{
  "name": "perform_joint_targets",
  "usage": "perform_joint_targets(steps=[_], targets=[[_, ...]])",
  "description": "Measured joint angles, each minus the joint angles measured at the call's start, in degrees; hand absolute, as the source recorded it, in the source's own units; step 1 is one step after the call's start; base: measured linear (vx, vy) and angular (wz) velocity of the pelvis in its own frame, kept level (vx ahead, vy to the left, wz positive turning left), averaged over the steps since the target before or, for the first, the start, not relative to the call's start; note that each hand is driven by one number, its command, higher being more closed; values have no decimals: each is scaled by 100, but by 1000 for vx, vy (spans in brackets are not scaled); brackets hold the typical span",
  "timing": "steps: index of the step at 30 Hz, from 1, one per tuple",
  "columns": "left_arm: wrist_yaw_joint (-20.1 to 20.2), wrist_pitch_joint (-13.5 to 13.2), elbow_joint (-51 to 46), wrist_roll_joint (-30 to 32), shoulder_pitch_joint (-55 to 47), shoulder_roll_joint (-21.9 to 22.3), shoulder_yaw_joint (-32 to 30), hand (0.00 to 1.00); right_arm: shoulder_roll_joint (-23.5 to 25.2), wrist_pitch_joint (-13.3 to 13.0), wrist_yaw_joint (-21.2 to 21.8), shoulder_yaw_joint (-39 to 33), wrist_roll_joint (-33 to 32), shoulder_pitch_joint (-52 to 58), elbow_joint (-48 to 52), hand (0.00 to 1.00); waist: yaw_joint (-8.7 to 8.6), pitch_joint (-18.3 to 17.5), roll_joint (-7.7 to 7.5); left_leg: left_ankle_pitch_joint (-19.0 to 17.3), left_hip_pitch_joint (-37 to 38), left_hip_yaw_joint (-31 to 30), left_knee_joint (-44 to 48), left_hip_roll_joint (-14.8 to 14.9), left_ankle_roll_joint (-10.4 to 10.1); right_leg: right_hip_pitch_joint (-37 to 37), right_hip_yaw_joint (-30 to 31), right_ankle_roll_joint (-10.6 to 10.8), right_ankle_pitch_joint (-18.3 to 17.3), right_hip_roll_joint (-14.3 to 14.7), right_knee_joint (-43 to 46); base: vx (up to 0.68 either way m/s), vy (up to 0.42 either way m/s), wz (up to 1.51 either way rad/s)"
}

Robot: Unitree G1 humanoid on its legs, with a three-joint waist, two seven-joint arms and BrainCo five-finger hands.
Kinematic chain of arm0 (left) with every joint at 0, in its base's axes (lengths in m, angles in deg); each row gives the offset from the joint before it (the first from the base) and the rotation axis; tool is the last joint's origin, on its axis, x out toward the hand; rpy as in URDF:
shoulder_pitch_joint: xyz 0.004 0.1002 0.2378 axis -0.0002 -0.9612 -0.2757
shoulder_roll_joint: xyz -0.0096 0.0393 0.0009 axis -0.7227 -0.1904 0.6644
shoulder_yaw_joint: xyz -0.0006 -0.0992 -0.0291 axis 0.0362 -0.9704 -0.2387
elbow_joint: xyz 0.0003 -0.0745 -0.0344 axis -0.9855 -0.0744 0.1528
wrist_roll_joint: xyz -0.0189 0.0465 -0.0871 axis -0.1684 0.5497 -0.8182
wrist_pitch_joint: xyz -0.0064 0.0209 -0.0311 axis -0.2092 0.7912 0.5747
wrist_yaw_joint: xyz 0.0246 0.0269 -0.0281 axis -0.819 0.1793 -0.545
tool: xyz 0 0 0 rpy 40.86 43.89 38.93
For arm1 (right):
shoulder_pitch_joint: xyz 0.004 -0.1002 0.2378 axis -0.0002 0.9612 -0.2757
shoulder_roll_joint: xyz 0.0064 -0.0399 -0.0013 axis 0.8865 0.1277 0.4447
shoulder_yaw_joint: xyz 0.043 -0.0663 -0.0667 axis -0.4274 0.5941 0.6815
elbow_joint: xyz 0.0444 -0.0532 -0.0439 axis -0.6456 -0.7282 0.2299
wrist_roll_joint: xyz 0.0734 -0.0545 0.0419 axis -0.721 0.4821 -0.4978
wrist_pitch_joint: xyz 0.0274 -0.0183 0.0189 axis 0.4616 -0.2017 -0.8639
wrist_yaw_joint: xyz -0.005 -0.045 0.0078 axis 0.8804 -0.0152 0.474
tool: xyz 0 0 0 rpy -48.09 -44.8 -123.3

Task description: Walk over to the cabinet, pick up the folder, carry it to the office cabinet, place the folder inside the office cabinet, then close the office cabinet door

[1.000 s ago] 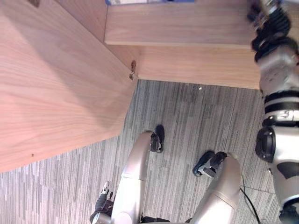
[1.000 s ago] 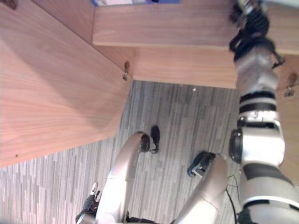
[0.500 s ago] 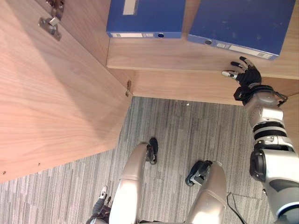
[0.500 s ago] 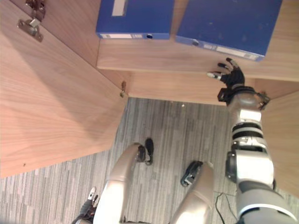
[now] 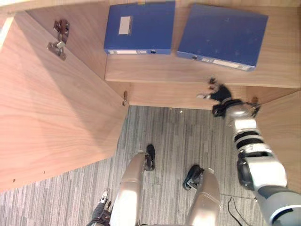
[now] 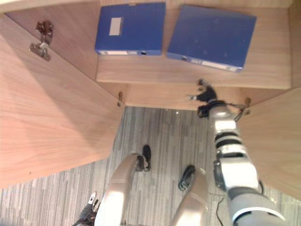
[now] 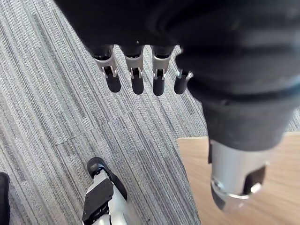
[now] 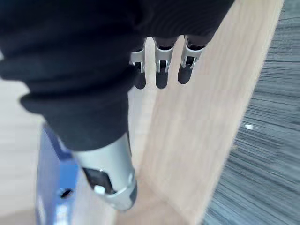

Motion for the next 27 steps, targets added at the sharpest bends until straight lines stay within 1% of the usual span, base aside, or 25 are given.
perform_joint_targets(steps=[1, 3, 4, 5, 6, 7, 8, 9, 10, 11, 12, 14, 16, 17, 18, 19, 22, 23, 25, 26, 27], targets=[[0, -18, 0, 3, -1, -2, -5, 0, 133, 2, 1, 142, 83, 181, 0, 0, 11, -9, -25, 63, 142, 24, -181, 20, -11, 133, -39, -10, 71, 46, -179, 65, -25, -27], [-2, -49, 1, 104, -16, 3, -106, 0, 833, 7, 32, 542, 328, 1040, -29, 0, -3, -56, -88, 341, 725, 75, -943, 110, -99, 711, -264, -90, 358, 272, -978, 83, -41, -28], [-3, -55, 2, 110, -17, 3, -111, 0, 1010, 8, 50, 573, 353, 1260, -68, 0, -9, -63, -104, 422, 879, 83, -1150, 129, -129, 876, -357, -93, 441, 310, -1185, 105, -56, -26], [-4, -77, 2, 159, -18, 11, -153, 0, 1336, 13, 67, 593, 373, 1686, -236, 0, -12, -117, -160, 592, 1200, 106, -1599, 152, -196, 1199, -585, -98, 606, 350, -1600, 142, -60, -19], [-5, -86, 16, 225, -20, 31, -299, 0, 1625, 27, 67, 571, 242, 2068, -453, 0, -23, -203, -218, 801, 1520, 109, -2092, 161, -256, 1517, -810, -83, 781, 418, -2022, 157, -63, -13], [-6, -90, 34, 254, -19, 34, -365, 0, 1772, 45, 64, 436, 110, 2272, -533, 0, -56, -261, -249, 917, 1684, 100, -2355, 158, -285, 1678, -931, -84, 851, 461, -2224, 168, -73, 0], [-11, -98, 61, 325, -19, 38, -489, 0, 2024, 57, 33, 48, -143, 2652, -641, 0, -121, -377, -309, 1118, 1980, 87, -2802, 161, -348, 1942, -1091, -88, 949, 557, -2554, 167, -91, 7], [-16, -104, 66, 352, -19, 70, -632, 0, 2184, 55, -25, -262, -385, 2934, -663, 0, -163, -480, -351, 1217, 2154, 72, -3044, 175, -405, 2104, -1175, -94, 990, 630, -2722, 216, -143, 6], [-36, -142, 108, 431, -19, 151, -938, 0, 2385, 24, -201, -786, -796, 3349, -719, 0, -212, -633, -398, 1303, 2444, 64, -3329, 214, -487, 2373, -1252, -94, 1018, 742, -2957, 184, -127, -1], [-51, -149, 128, 448, -19, 169, -1050, 0, 2449, -9, -256, -978, -907, 3536, -764, 0, -219, -722, -413, 1325, 2555, 76, -3433, 235, -515, 2472, -1264, -88, 1040, 797, -3051, 188, -118, -12], [-90, -160, 246, 510, -20, 242, -1319, 0, 2530, -67, -341, -1311, -1067, 3823, -812, 0, -226, -915, -433, 1376, 2792, 124, -3653, 270, -578, 2670, -1286, -86, 1088, 892, -3264, 141, -66, -21], [-167, -178, 312, 683, -21, 327, -1638, 0, 2577, -120, -415, -1721, -1188, 4153, -860, 0, -232, -1087, -435, 1416, 3190, 228, -3943, 312, -631, 2983, -1284, -61, 1151, 1004, -3503, 145, -58, -29], [-218, -200, 342, 867, -27, 392, -1838, 0, 2592, -190, -435, -2058, -1203, 4342, -851, 0, -240, -1205, -434, 1431, 3539, 371, -4147, 326, -656, 3205, -1267, -49, 1159, 1036, -3617, 125, -36, -33], [-280, -215, 347, 1057, -28, 441, -1938, 0, 2600, -199, -473, -2317, -1236, 4428, -850, 0, -271, -1295, -418, 1435, 3762, 445, -4261, 324, -667, 3364, -1267, -46, 1160, 1049, -3652, 109, -22, -28], [-304, -230, 349, 1185, -29, 455, -1963, 0, 2613, -205, -506, -2430, -1282, 4450, -846, 0, -279, -1324, -418, 1433, 3862, 473, -4300, 325, -673, 3442, -1270, -45, 1159, 1055, -3673, 93, -18, -24], [-385, -253, 347, 1480, -26, 459, -1980, 0, 2666, -245, -559, -2720, -1405, 4496, -834, 0, -315, -1413, -422, 1433, 4063, 504, -4391, 327, -694, 3626, -1278, -40, 1160, 1086, -3764, 61, -13, -10], [-516, -261, 352, 1701, 44, 475, -1994, 0, 2704, -294, -644, -3036, -1452, 4549, -828, 0, -328, -1459, -411, 1419, 4355, 479, -4460, 318, -722, 3970, -1355, -22, 1160, 1107, -3905, 35, -6, 4], [-580, -263, 361, 1772, 65, 476, -1992, 0, 2713, -288, -678, -3138, -1445, 4566, -842, 0, -329, -1496, -416, 1396, 4444, 451, -4443, 317, -749, 4111, -1387, -12, 1161, 1122, -3975, -6, -5, 14], [-632, -264, 361, 1831, 68, 471, -1984, 0, 2722, -287, -702, -3268, -1398, 4587, -855, 0, -340, -1535, -425, 1236, 4385, 369, -4135, 342, -759, 4273, -1470, -10, 1159, 1129, -4051, -20, -20, 19], [-663, -264, 362, 1844, 65, 466, -1942, 0, 2725, -282, -741, -3353, -1390, 4552, -863, 0, -342, -1538, -413, 958, 4184, 302, -3536, 419, -745, 4398, -1529, -10, 1159, 1148, -4095, -25, -26, 16], [-677, -264, 364, 1850, 53, 459, -1913, 0, 2726, -278, -755, -3350, -1381, 4538, -884, 0, -336, -1534, -408, 853, 4097, 311, -3259, 467, -748, 4421, -1528, -11, 1160, 1170, -4129, -70, -33, 10]])
